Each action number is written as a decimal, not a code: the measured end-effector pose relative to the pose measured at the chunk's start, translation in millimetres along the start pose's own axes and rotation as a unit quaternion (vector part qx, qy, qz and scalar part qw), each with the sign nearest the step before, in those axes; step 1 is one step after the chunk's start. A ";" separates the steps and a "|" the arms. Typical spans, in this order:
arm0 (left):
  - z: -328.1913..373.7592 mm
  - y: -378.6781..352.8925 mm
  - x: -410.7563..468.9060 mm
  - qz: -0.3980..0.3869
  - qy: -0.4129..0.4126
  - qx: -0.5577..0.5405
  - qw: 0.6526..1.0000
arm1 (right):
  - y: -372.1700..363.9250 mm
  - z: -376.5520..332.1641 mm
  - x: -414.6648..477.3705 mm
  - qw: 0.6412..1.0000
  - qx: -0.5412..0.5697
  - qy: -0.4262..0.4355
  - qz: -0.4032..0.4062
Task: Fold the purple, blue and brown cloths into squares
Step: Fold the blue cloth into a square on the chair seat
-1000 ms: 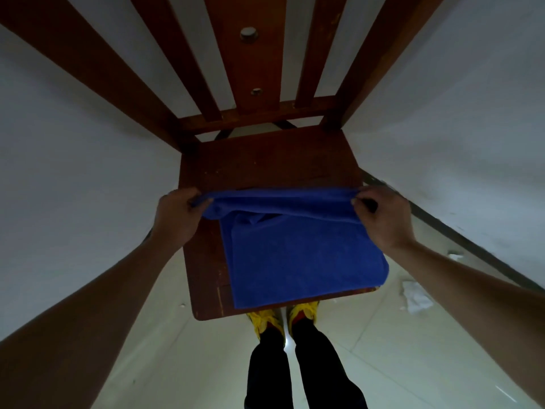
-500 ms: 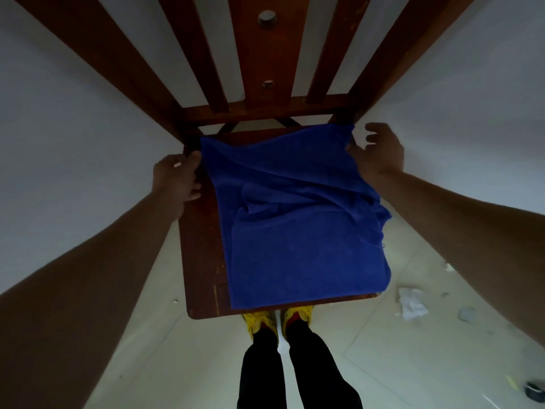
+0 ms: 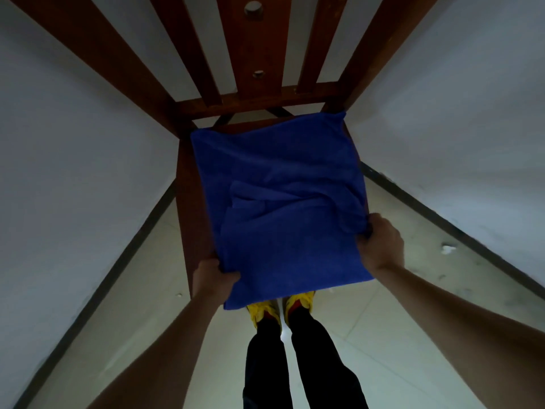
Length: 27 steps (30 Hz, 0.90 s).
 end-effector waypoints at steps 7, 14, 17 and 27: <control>-56.3 22.9 -17.8 -0.030 0.076 0.070 0.994 | -29.9 -22.4 -45.7 0.993 -0.015 0.060 -0.097; -28.2 57.4 -14.0 0.154 -0.037 0.065 0.985 | -11.8 -40.1 -41.2 0.991 -0.045 0.108 -0.066; 7.7 69.4 -5.2 0.222 -0.135 0.088 0.962 | -9.9 -61.6 -28.5 0.991 -0.020 0.125 -0.053; 28.2 89.8 7.8 0.147 -0.133 0.032 0.980 | 5.2 -98.2 4.3 0.982 0.096 0.143 -0.080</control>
Point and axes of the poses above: each hand's wrist, its own x-axis towards the middle knuckle, its own y-axis out of the back of the hand, z = x × y, the point moved 1 cm from there along x, towards the middle knuckle, and after that the axes turned 7 degrees about x, right-handed, at the moved point
